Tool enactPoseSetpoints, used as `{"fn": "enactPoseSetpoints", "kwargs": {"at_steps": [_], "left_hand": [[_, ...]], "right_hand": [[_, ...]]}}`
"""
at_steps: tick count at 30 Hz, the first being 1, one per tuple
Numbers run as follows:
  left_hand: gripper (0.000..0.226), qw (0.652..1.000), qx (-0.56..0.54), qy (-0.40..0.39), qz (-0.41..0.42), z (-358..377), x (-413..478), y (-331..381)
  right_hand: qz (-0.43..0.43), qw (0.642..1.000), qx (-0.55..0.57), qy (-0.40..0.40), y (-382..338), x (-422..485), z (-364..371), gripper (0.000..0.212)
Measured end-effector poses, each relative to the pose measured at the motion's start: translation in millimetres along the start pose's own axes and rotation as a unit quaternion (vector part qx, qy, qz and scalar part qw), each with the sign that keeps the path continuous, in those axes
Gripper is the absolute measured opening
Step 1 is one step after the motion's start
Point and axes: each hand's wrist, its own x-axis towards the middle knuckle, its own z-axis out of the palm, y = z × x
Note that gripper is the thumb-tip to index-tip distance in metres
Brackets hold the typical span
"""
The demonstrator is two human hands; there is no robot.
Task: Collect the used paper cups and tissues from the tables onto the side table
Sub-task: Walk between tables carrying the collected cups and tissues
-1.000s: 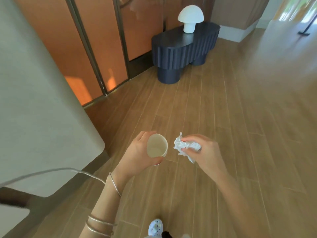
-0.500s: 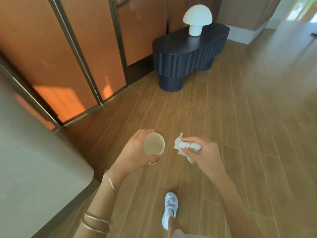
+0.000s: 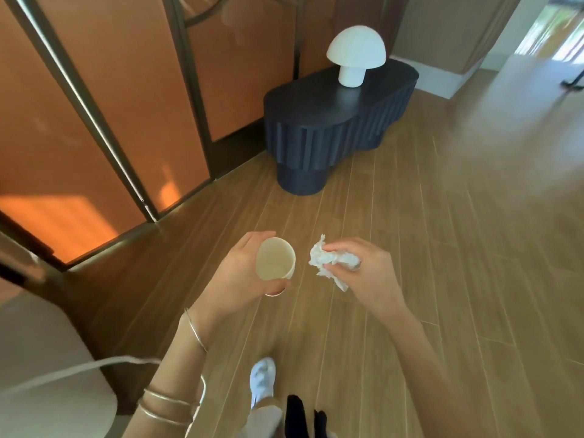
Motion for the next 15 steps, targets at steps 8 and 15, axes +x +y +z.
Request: {"fn": "enactPoseSetpoints", "kwargs": {"at_steps": [8,15], "left_hand": [[0.085,1.0,0.004,-0.012,0.021,-3,174,-40],[0.085,0.999,0.025,-0.015,0.035,-22,326,-57]], "right_hand": [[0.004,0.998,-0.044,0.032,40,161,13,0.022],[0.013,0.997,-0.059,0.048,61,303,22,0.023]]}}
